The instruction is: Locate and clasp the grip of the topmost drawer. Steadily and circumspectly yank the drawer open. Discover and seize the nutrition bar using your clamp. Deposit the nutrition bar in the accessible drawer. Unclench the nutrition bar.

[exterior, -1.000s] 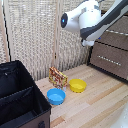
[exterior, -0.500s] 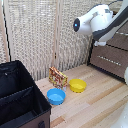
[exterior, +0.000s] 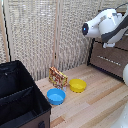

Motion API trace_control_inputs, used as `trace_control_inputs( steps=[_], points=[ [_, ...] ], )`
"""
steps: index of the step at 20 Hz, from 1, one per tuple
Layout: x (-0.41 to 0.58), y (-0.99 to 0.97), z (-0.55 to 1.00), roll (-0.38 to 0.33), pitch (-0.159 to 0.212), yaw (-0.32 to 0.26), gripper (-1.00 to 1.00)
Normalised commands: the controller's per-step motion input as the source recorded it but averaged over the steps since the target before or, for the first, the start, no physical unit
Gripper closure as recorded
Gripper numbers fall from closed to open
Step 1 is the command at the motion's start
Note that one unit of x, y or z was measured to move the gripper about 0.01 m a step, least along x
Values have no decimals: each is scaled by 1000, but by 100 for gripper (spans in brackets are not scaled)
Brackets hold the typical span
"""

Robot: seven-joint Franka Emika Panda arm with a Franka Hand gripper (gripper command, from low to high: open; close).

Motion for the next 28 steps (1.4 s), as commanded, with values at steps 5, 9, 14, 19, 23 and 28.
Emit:
trace_control_inputs(
  steps=[5, 9, 14, 19, 23, 28],
  points=[
    [97, -65, -8, 0, 0, -15, 100],
    [-50, 60, 0, -40, 0, 0, 100],
    [-138, 93, 41, -8, -3, -29, 100],
    [-50, 395, 2, 64, -17, -49, 100],
    [-24, 575, 0, 94, -9, -6, 100],
    [50, 759, -25, 70, 0, -14, 100]
  ],
)
